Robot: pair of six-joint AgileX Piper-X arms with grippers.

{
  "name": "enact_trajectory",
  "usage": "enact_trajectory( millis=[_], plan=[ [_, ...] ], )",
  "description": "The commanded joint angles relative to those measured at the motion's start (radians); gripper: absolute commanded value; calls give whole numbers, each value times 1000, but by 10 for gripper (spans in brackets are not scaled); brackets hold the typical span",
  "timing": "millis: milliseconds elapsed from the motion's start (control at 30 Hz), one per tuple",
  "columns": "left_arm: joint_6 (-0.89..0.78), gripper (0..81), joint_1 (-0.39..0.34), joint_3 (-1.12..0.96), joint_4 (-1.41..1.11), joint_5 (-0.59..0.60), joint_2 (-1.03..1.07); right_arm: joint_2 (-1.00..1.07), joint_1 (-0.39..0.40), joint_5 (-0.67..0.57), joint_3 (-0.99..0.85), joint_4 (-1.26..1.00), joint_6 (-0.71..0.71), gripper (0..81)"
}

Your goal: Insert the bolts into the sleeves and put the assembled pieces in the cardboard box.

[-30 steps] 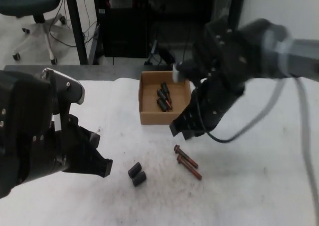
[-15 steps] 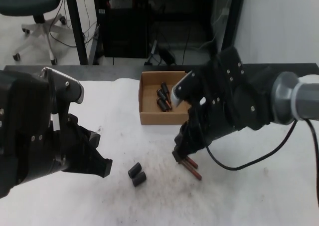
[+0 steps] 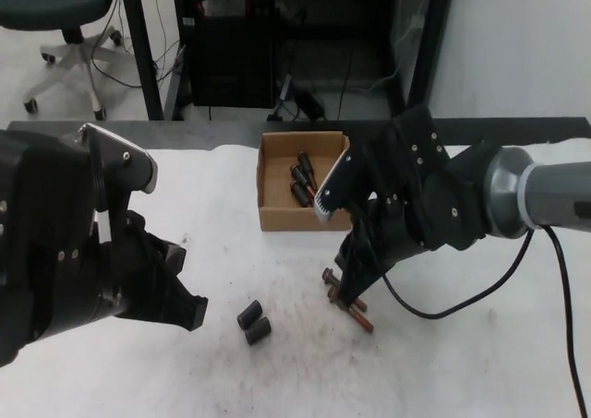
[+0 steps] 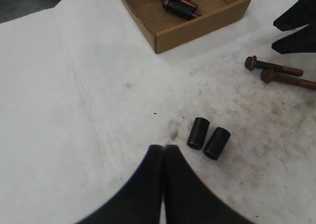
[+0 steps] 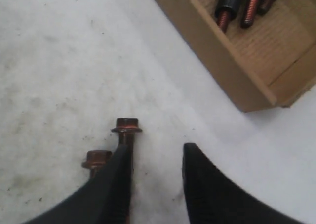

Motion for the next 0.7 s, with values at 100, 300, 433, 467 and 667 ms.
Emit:
enact_trajectory(
  millis=[100,300,433,467,667],
  plan=[
    [4,3,-1,0,-12,1,-10,9,-29,-33,0,-1,-15,293],
    [4,3,-1,0,-12,1,-10,29,-27,-74,0,13,-15,293],
    [4,3,-1,0,-12,1,-10,31,-24,-76,0,16,-15,293],
    [4,3,-1,0,-12,1,-10,31,-24,-76,0,21,-15,293],
    [4,3,-1,0,-12,1,-10,31,-24,-110,0,77,-15,352]
  ],
)
